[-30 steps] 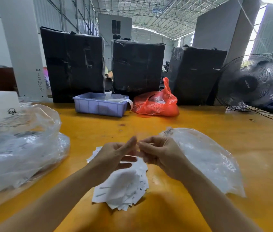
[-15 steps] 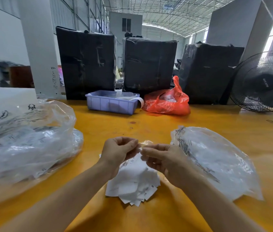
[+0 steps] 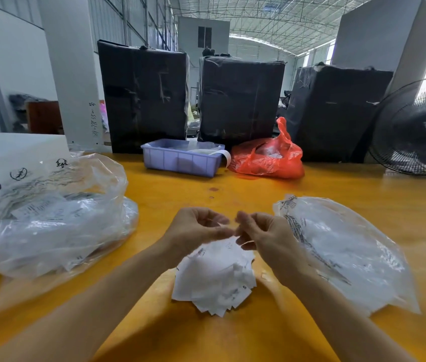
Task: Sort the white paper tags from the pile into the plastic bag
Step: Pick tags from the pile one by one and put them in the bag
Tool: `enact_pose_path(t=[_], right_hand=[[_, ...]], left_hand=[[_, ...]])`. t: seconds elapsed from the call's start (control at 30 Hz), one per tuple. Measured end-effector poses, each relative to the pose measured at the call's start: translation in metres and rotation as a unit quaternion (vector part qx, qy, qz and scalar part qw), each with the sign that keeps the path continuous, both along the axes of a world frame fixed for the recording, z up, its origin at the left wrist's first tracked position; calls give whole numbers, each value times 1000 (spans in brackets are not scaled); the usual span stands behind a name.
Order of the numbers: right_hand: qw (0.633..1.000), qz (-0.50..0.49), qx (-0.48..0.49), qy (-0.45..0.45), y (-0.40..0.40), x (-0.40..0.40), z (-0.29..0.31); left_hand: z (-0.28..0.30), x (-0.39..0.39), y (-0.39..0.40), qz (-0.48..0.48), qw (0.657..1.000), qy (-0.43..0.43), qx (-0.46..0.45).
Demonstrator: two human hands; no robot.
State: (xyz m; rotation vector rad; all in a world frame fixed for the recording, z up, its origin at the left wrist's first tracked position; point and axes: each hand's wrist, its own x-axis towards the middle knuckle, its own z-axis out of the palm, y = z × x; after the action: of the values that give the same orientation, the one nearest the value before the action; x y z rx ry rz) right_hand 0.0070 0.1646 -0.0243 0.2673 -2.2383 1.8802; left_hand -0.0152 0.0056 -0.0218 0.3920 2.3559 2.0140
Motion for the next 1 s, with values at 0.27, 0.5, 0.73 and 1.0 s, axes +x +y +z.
enact_pose_path(t=[0.27,0.5,0.73,1.0], right_hand=[[931,101,338,93,-4,1,-13],[912,111,374,126,-2,-1,-13],[975,61,213,5,2,-3,-13],[996,37,61,-60,8,-3,-6]], left_hand=[[0,-15,-23,139,981,-57,123],[-6,-20,-22,123,977,-80,153],[-7,-19,-17,120,978,-75,154],[-4,-14,-18,134,983,-62,104]])
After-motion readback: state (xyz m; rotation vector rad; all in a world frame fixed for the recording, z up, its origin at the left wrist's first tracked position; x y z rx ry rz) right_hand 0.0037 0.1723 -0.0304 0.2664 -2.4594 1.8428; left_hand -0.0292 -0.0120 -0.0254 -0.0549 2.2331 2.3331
